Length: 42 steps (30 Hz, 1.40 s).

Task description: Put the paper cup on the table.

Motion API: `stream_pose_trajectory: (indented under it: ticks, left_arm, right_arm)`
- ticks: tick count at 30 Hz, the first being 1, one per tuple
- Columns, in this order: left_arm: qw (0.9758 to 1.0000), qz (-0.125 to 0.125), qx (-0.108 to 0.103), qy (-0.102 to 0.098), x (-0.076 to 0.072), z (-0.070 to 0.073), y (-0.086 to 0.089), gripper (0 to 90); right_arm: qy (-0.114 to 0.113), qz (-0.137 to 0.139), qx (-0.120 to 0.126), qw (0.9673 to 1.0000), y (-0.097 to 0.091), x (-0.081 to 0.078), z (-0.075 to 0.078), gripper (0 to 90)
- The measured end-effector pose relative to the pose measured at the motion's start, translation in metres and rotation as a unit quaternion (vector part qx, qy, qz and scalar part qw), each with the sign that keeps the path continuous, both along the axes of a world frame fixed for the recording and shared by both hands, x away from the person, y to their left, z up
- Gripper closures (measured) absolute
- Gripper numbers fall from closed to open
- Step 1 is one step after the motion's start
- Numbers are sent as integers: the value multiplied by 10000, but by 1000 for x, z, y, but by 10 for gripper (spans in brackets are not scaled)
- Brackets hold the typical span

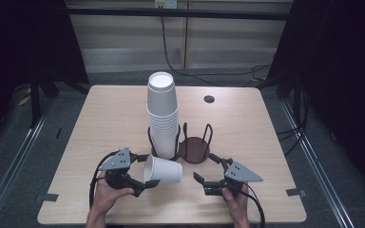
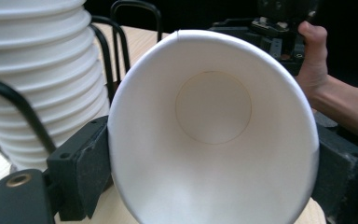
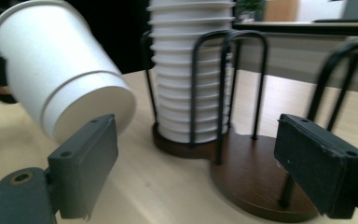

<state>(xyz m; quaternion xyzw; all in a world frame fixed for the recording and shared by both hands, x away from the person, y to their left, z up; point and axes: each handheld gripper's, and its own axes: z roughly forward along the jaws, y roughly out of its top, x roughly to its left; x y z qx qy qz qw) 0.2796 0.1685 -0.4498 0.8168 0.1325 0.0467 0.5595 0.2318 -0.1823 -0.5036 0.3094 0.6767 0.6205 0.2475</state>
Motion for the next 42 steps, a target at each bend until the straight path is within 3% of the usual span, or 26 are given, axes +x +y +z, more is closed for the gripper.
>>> stream_pose_trajectory:
  ticks: [3,8,13,18,20,26,30,34,38,42]
  left_arm:
    - [9999,61,130,5,2,3,3,129]
    - [9997,141,206,45,3,7,9,129]
    - [9991,248,334,73,3,9,13,129]
    - [9977,371,575,-12,4,9,19,126]
    - [9976,370,578,32,4,8,22,126]
    - [9949,539,847,86,8,11,30,125]
    - [9951,578,796,93,10,16,36,125]
    - [9915,754,1049,141,17,19,42,125]
    - [9916,776,1020,172,21,24,46,125]
    - [9879,873,1274,129,29,36,52,125]
  right_arm:
    - [-97,-288,-19,9995,0,-1,-4,129]
    - [-178,-434,49,9989,0,0,-6,123]
    - [-258,-472,194,9984,-3,-2,-7,124]
    - [-397,-310,205,9985,-4,-4,-8,128]
    - [-411,-314,270,9983,-5,-4,-8,128]
    - [-461,-300,265,9981,-5,-5,-8,128]
    - [-462,-302,264,9981,-5,-5,-8,129]
    - [-464,-282,250,9982,-4,-5,-8,129]
    - [-461,-324,253,9981,-5,-5,-8,130]
    - [-457,-328,258,9981,-5,-5,-8,130]
